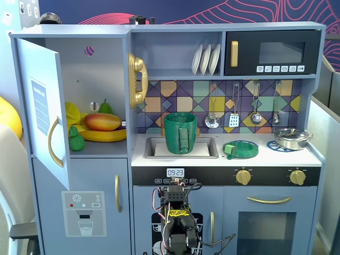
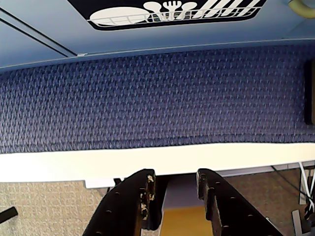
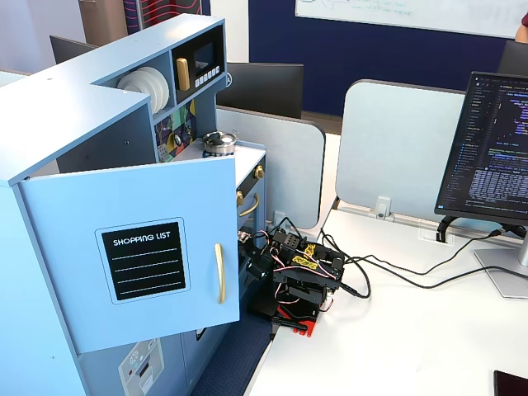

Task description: Pick up the green pineapple from the left cabinet and place it in the green recipient

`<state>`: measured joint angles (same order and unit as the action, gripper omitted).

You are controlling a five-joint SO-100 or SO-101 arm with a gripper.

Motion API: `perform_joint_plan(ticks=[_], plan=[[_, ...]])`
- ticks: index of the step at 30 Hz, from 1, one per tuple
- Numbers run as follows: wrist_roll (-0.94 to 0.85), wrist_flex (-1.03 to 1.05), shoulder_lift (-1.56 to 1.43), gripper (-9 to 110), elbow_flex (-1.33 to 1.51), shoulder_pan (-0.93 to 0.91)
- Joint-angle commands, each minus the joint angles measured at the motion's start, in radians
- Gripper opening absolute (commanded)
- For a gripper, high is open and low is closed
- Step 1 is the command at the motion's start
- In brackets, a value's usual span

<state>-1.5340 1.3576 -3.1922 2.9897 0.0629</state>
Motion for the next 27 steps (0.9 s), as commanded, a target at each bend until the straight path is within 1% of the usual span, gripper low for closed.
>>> perform_joint_plan(ticks=[1,3,4,5,6,7,12,14,17,22,27], plan=[[-0.025,0.175,0.015,10,0.008,0.040],[-0.015,0.175,0.015,15,0.008,0.038],[-0.012,0.175,0.015,16,0.008,0.038],[-0.011,0.175,0.015,14,0.008,0.046],[-0.009,0.175,0.015,5,0.008,0.057],[-0.008,0.175,0.015,0,0.008,0.064],[-0.006,0.175,0.015,0,0.008,0.067],[-0.008,0.146,0.015,0,0.008,0.075],[-0.092,0.023,0.015,0,0.006,0.150],[-0.129,-0.229,0.060,0,-0.011,0.370],[-0.169,-0.597,0.124,1,-0.040,0.557]])
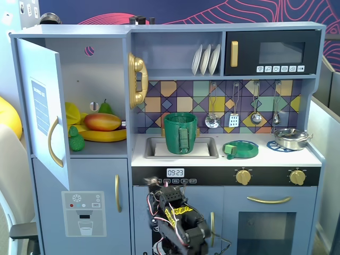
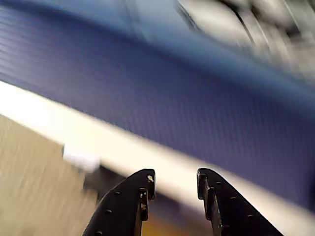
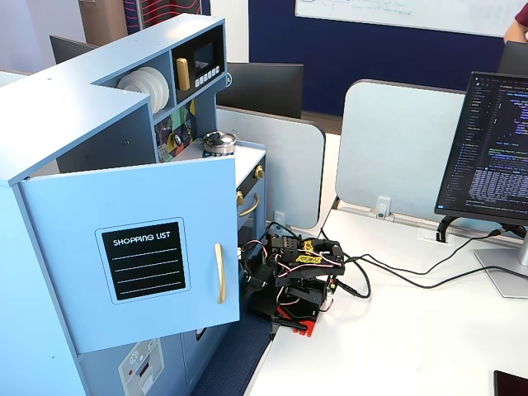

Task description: Pick up the green pineapple from the left cabinet and place it in the green recipient

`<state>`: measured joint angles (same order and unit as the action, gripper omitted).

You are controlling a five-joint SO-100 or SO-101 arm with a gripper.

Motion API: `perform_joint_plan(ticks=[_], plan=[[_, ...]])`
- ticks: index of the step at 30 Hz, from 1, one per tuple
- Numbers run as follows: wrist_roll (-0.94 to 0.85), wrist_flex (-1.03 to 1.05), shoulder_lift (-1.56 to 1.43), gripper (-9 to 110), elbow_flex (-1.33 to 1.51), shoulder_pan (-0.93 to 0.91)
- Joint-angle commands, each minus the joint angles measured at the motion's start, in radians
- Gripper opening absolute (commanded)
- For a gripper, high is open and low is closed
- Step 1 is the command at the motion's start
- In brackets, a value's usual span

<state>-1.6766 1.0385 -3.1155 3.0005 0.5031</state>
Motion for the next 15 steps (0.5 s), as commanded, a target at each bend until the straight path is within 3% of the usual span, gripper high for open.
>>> perform_joint_plan(ticks=[1,6,15], plan=[[-0.029,-0.360,0.072,1,-0.064,0.149],[-0.080,-0.703,0.218,5,-0.176,0.249],[0.005,-0.951,0.405,23,-0.440,0.291]])
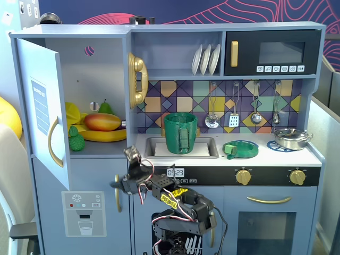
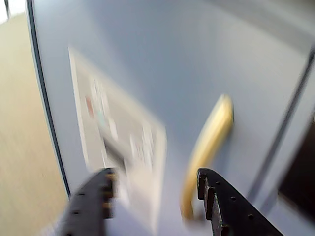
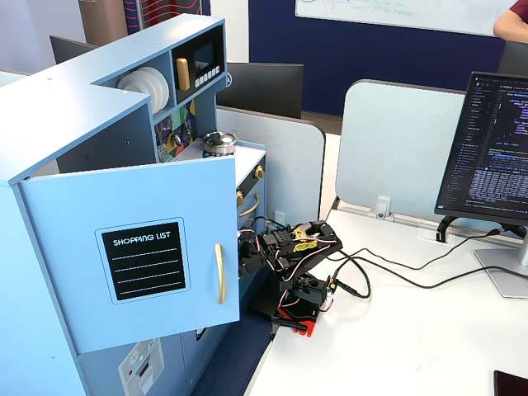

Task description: Pick up the green pineapple from the left cabinet and place it in the green recipient

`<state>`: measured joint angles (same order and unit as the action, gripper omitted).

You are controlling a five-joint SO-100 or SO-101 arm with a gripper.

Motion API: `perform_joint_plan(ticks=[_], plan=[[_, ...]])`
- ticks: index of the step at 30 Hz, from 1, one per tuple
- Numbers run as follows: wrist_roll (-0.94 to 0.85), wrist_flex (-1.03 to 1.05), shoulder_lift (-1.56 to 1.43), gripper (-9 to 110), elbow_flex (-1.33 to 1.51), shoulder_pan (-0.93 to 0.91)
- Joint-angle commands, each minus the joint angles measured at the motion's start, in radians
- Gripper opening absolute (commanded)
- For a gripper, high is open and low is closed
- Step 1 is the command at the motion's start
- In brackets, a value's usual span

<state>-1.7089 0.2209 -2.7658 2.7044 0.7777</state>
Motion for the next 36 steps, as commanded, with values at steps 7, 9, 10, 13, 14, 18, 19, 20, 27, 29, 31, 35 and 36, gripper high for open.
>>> perform_joint_plan(ticks=[7,9,10,13,14,18,19,20,27,29,31,35,36], plan=[[0.054,-0.210,0.193,29,-0.247,0.015],[0.054,-0.252,0.239,31,-0.275,0.014],[0.055,-0.272,0.264,31,-0.291,0.014],[0.058,-0.313,0.330,34,-0.348,0.009],[0.058,-0.327,0.348,36,-0.370,0.008],[0.048,-0.341,0.416,37,-0.466,0.003],[0.044,-0.342,0.434,37,-0.489,0.002],[0.040,-0.345,0.451,37,-0.511,-0.002],[0.005,-0.383,0.588,42,-0.618,-0.026],[-0.003,-0.385,0.634,42,-0.657,-0.029],[-0.012,-0.387,0.673,43,-0.692,-0.029],[-0.044,-0.377,0.752,43,-0.765,-0.034],[-0.048,-0.374,0.770,43,-0.782,-0.032]])
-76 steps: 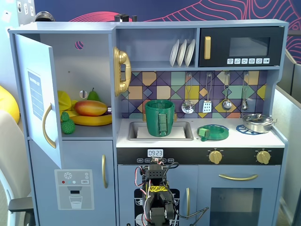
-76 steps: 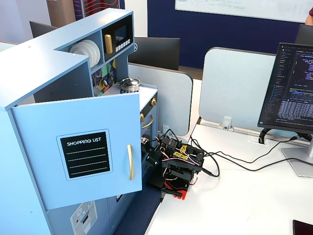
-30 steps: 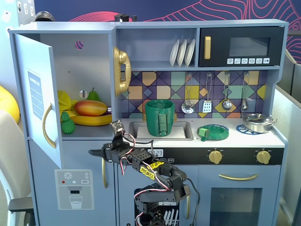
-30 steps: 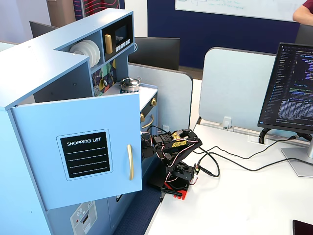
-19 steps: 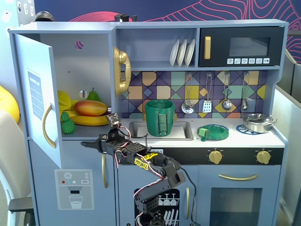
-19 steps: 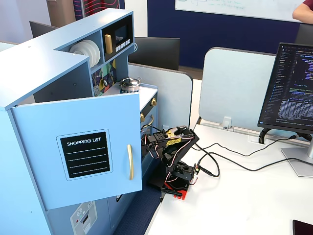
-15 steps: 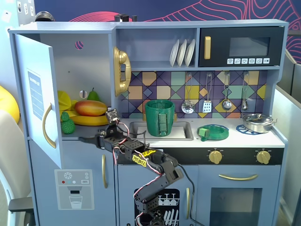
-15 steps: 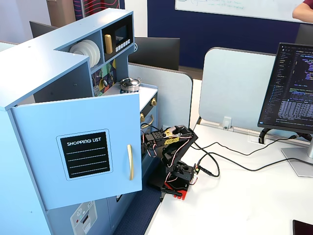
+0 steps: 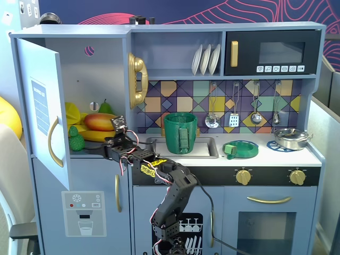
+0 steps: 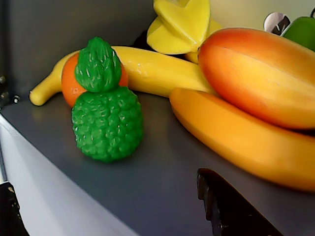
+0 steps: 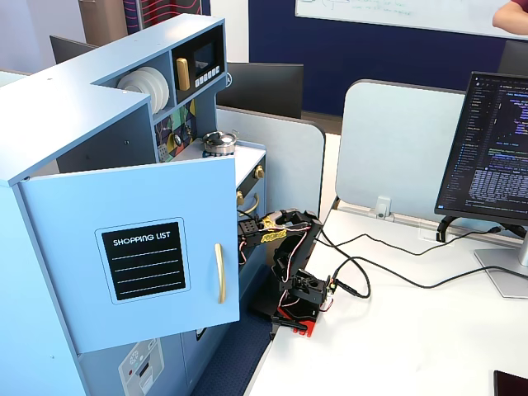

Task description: Pick up the green pineapple from the left cabinet and place it in the green recipient

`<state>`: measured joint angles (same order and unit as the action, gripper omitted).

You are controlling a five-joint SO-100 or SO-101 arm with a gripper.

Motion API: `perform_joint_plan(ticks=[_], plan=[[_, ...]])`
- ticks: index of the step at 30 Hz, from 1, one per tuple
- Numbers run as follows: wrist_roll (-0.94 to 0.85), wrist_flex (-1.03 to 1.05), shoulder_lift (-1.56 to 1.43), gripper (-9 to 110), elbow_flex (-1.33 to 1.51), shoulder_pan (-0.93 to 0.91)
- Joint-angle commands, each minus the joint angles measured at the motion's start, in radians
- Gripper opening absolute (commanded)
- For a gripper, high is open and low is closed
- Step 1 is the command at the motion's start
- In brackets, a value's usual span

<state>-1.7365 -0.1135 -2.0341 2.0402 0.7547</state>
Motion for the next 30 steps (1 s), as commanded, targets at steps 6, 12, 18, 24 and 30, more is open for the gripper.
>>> perform_joint_plan(ticks=[6,12,18,24,30], plan=[[-0.025,-0.092,0.141,43,-0.187,0.002],[-0.025,-0.129,0.233,45,-0.252,0.005],[-0.011,-0.146,0.328,46,-0.348,0.017],[-0.017,-0.143,0.423,46,-0.451,0.023],[-0.006,-0.147,0.526,48,-0.557,0.041]])
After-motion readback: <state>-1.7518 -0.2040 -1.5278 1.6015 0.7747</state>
